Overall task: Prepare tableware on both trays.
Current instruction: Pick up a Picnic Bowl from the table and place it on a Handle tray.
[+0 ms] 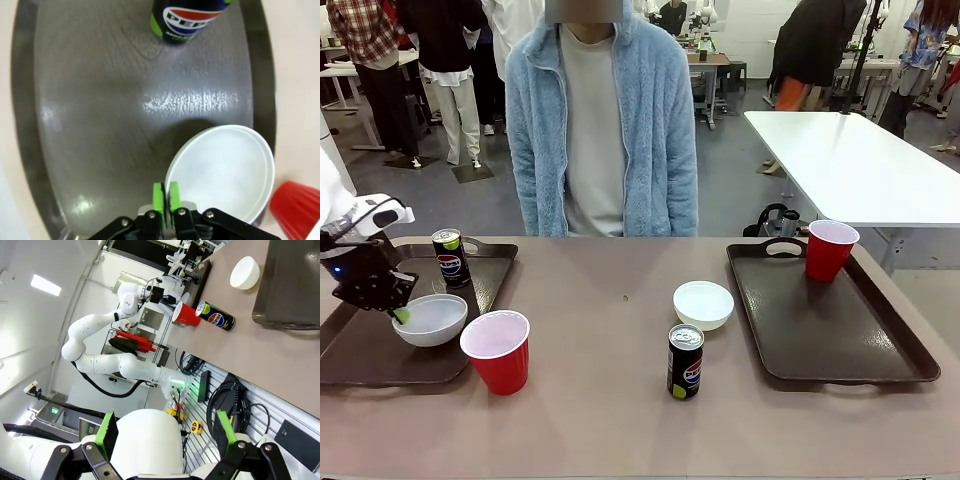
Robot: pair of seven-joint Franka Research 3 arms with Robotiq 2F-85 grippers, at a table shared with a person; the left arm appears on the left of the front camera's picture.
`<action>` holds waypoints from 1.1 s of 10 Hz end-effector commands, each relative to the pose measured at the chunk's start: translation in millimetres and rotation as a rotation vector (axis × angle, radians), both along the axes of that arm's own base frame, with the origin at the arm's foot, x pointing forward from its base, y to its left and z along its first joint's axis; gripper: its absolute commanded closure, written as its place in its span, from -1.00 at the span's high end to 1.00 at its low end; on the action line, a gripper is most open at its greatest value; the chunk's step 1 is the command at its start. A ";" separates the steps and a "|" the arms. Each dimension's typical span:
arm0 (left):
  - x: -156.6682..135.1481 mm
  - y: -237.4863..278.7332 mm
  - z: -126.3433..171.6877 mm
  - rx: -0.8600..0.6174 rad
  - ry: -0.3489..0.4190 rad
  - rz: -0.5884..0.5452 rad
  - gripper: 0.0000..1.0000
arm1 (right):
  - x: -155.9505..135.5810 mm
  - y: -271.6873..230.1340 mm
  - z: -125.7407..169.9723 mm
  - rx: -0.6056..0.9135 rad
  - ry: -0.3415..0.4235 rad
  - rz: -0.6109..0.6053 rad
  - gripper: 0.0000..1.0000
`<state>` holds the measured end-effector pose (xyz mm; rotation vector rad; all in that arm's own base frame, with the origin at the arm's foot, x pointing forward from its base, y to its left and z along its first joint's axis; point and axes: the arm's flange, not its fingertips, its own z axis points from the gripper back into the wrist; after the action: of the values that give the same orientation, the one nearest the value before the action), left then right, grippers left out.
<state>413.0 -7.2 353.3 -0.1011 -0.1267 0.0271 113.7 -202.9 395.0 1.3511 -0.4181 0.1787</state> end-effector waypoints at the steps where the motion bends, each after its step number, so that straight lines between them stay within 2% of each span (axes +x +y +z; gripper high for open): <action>1: 10.5 1.8 -1.4 -0.028 0.012 0.030 0.27 | -7.9 -1.7 -0.6 0.001 -0.019 -0.008 1.00; 2: 10.9 6.1 2.1 -0.040 0.010 0.029 1.00 | -7.9 -1.7 -0.6 0.001 -0.019 -0.008 1.00; 4: 0.0 18.5 22.9 -0.095 0.031 -0.002 1.00 | -7.9 -1.7 -0.6 0.001 -0.019 -0.008 1.00; 5: -13.1 26.6 38.8 -0.101 0.032 -0.016 -0.10 | -7.9 -1.7 -0.6 0.001 -0.019 -0.008 1.00; 8: -43.9 36.0 79.5 -0.047 0.017 -0.050 0.48 | -7.9 -1.7 -0.6 0.001 -0.019 -0.008 1.00; 10: -45.3 35.0 92.5 0.002 -0.005 -0.019 0.88 | -7.9 -1.7 -0.6 0.001 -0.019 -0.008 1.00; 11: -38.1 32.6 84.9 -0.055 0.013 -0.035 0.88 | -7.9 -1.7 -0.6 0.001 -0.019 -0.008 1.00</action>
<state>369.2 28.1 449.3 -0.1383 -0.1277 -0.0089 113.5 -203.0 395.0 1.3509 -0.4186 0.1780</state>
